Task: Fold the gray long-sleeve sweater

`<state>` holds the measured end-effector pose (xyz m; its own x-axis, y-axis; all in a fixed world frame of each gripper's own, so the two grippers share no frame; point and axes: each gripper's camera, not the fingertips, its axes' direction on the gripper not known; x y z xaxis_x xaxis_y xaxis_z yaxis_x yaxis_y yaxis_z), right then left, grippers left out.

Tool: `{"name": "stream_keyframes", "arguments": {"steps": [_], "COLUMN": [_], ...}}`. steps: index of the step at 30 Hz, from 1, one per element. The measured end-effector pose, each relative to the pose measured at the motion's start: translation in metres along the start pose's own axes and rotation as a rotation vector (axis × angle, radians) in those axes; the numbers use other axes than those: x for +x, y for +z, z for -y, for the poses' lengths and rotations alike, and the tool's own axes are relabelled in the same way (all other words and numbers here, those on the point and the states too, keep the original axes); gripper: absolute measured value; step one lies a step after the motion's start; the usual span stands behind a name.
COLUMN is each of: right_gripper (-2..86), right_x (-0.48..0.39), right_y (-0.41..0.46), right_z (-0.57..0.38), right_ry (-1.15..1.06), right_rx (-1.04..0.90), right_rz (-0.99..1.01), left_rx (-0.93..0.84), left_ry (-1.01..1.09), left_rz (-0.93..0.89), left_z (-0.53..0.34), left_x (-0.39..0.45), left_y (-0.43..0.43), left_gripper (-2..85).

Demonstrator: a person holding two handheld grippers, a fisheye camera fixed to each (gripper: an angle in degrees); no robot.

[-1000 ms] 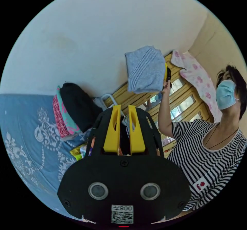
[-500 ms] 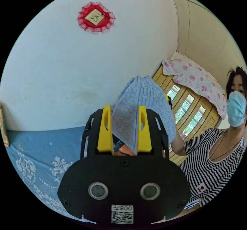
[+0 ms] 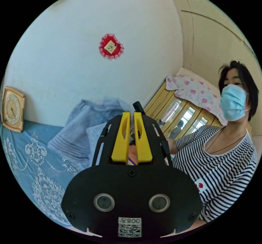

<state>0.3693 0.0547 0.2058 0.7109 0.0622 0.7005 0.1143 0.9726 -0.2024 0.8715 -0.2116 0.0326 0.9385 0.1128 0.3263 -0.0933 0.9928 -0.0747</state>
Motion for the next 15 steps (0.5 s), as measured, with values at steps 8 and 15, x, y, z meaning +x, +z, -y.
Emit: {"name": "stream_keyframes", "arguments": {"steps": [8,15], "right_gripper": [2.4,8.6], "right_x": [-0.063,-0.171], "right_y": [0.085,0.111], "right_z": [-0.042,-0.050], "right_ry": [0.247,0.322], "right_rx": [-0.193,-0.236], "right_rz": [0.131,0.131], "left_rx": [-0.478,-0.428], "left_ry": [-0.365,-0.621], "left_rz": [0.251,0.136], "left_z": [-0.144,-0.209], "left_x": [-0.108,-0.184], "left_y": [0.086,0.108], "left_gripper": [2.2,2.3]}}
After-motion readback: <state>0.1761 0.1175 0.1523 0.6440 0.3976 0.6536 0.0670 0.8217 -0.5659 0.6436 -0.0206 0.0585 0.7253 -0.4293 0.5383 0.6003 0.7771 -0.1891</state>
